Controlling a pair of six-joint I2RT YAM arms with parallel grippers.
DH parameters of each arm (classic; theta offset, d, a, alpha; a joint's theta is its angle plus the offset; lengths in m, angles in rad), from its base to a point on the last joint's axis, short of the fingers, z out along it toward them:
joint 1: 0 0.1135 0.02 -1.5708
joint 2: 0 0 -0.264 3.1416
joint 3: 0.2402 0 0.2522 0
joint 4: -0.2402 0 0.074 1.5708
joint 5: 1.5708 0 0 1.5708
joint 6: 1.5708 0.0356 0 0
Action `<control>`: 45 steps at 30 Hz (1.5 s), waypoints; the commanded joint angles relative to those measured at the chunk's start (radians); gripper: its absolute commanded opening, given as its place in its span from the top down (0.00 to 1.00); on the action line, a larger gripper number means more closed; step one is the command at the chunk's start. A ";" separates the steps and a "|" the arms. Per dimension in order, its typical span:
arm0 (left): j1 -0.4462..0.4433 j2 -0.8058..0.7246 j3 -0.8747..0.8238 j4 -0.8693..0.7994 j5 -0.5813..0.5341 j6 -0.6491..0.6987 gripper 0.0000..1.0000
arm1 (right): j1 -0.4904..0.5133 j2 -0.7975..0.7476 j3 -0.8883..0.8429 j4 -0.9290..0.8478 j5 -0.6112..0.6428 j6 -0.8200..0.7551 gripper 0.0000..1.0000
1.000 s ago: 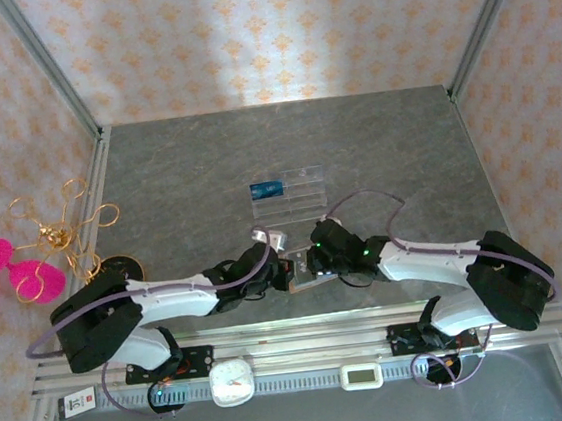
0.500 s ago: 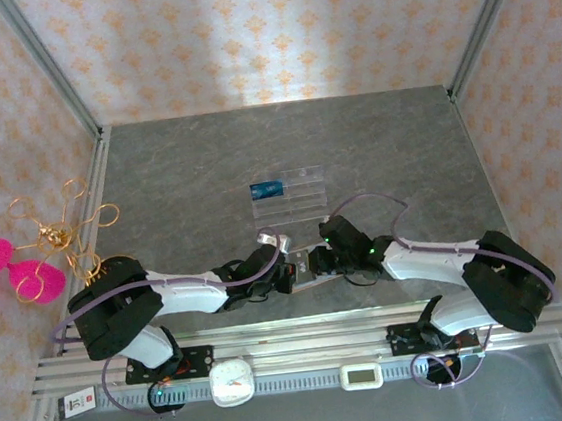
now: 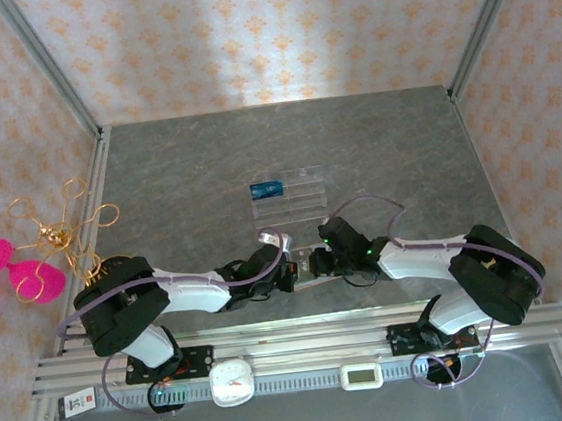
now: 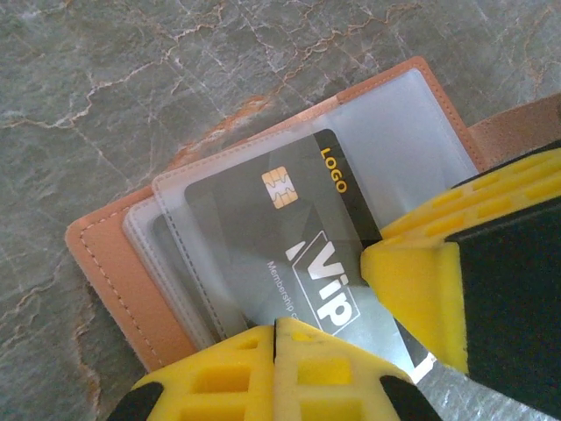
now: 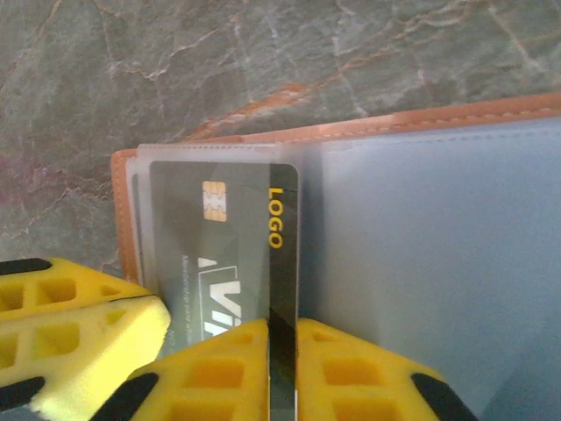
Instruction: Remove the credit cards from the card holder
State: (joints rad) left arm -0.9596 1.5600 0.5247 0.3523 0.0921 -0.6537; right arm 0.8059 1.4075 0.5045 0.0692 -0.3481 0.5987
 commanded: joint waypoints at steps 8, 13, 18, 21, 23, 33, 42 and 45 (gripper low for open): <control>0.038 -0.009 -0.070 -0.061 0.021 -0.007 1.00 | -0.024 -0.108 -0.081 -0.024 0.083 0.087 1.00; 0.049 -0.052 -0.085 -0.050 0.031 -0.006 1.00 | -0.022 -0.138 -0.122 0.040 0.019 0.096 1.00; 0.050 -0.178 -0.071 -0.112 -0.004 0.019 1.00 | 0.049 -0.075 -0.087 0.083 0.040 0.134 1.00; 0.048 -0.203 -0.060 -0.110 0.014 0.018 1.00 | 0.087 -0.053 -0.058 0.096 0.061 0.147 1.00; 0.046 -0.185 -0.050 -0.095 0.028 0.011 1.00 | 0.103 -0.036 -0.035 0.075 0.077 0.141 1.00; 0.046 -0.046 -0.053 -0.021 0.050 0.009 1.00 | 0.104 -0.035 -0.030 0.048 0.047 0.117 1.00; 0.045 -0.014 -0.074 -0.050 0.067 0.009 1.00 | 0.070 0.027 -0.083 0.198 -0.038 0.167 0.86; 0.045 -0.019 -0.084 -0.050 0.066 0.006 1.00 | 0.058 0.027 -0.083 0.201 -0.043 0.166 0.93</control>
State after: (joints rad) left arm -0.9199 1.5055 0.4702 0.3565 0.1307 -0.6533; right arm 0.8719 1.4151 0.4377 0.2256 -0.3717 0.7578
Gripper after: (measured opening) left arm 0.044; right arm 0.093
